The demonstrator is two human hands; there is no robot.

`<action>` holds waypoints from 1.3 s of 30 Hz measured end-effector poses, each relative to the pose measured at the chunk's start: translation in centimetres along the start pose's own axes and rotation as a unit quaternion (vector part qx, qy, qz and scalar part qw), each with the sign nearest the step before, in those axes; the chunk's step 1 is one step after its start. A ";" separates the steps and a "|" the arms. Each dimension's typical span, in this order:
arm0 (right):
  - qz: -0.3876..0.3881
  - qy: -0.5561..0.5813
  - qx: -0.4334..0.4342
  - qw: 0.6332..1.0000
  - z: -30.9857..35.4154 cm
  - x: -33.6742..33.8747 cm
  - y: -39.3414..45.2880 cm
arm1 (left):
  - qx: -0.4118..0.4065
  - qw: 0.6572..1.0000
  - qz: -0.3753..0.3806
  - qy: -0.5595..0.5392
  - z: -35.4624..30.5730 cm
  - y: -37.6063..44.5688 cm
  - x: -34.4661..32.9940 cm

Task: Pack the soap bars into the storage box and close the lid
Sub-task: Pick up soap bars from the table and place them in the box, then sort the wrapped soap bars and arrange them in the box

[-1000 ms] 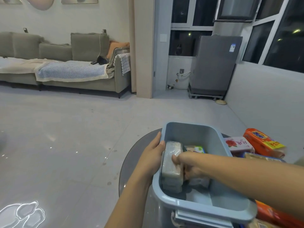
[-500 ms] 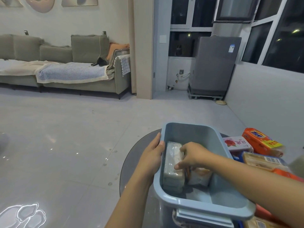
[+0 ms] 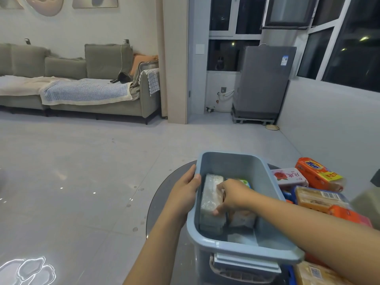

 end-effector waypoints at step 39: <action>-0.340 0.330 0.041 0.880 -23.1 2.4 -14.6 | 0.030 0.960 0.137 0.241 -5.0 7.1 -22.7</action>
Point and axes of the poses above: each hand's wrist, its own y-axis towards the middle knuckle, its own x-axis out of the back of the hand, z = x × y, the point moved 5 cm from there along y, towards the middle knuckle, and after that the axes turned 15 degrees about z, right-handed, at the moved point
